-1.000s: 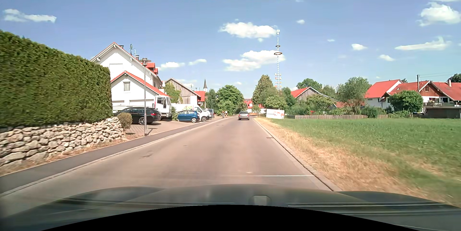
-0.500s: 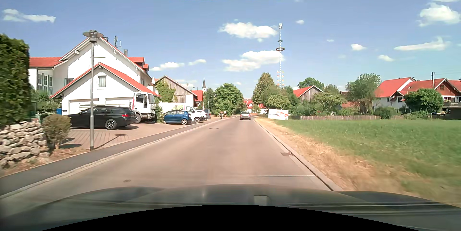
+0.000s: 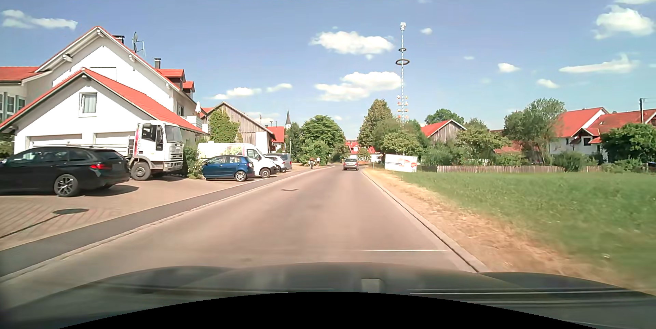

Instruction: Follow the waypoints while adhering to traffic rules and regulations

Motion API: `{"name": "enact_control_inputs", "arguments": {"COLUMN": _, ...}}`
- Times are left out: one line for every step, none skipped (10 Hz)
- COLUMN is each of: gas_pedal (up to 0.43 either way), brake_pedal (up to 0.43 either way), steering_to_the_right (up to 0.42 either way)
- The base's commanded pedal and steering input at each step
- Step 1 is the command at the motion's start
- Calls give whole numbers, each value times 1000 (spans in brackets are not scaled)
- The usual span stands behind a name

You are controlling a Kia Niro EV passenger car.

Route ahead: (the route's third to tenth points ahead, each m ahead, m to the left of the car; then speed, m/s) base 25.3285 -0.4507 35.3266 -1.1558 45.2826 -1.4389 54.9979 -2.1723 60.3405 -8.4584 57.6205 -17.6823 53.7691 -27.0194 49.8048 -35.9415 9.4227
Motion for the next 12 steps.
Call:
{"name": "enact_control_inputs", "arguments": {"gas_pedal": 67, "brake_pedal": 6, "steering_to_the_right": 9}}
{"name": "enact_control_inputs", "arguments": {"gas_pedal": 47, "brake_pedal": 6, "steering_to_the_right": 7}}
{"name": "enact_control_inputs", "arguments": {"gas_pedal": 47, "brake_pedal": 6, "steering_to_the_right": 2}}
{"name": "enact_control_inputs", "arguments": {"gas_pedal": 47, "brake_pedal": 6, "steering_to_the_right": -3}}
{"name": "enact_control_inputs", "arguments": {"gas_pedal": 20, "brake_pedal": 6, "steering_to_the_right": -9}}
{"name": "enact_control_inputs", "arguments": {"gas_pedal": 0, "brake_pedal": 6, "steering_to_the_right": -13}}
{"name": "enact_control_inputs", "arguments": {"gas_pedal": 0, "brake_pedal": 6, "steering_to_the_right": -12}}
{"name": "enact_control_inputs", "arguments": {"gas_pedal": 0, "brake_pedal": 6, "steering_to_the_right": -8}}
{"name": "enact_control_inputs", "arguments": {"gas_pedal": 0, "brake_pedal": 6, "steering_to_the_right": -6}}
{"name": "enact_control_inputs", "arguments": {"gas_pedal": 0, "brake_pedal": 6, "steering_to_the_right": -4}}
{"name": "enact_control_inputs", "arguments": {"gas_pedal": 0, "brake_pedal": 6, "steering_to_the_right": -3}}
{"name": "enact_control_inputs", "arguments": {"gas_pedal": 0, "brake_pedal": 6, "steering_to_the_right": -2}}
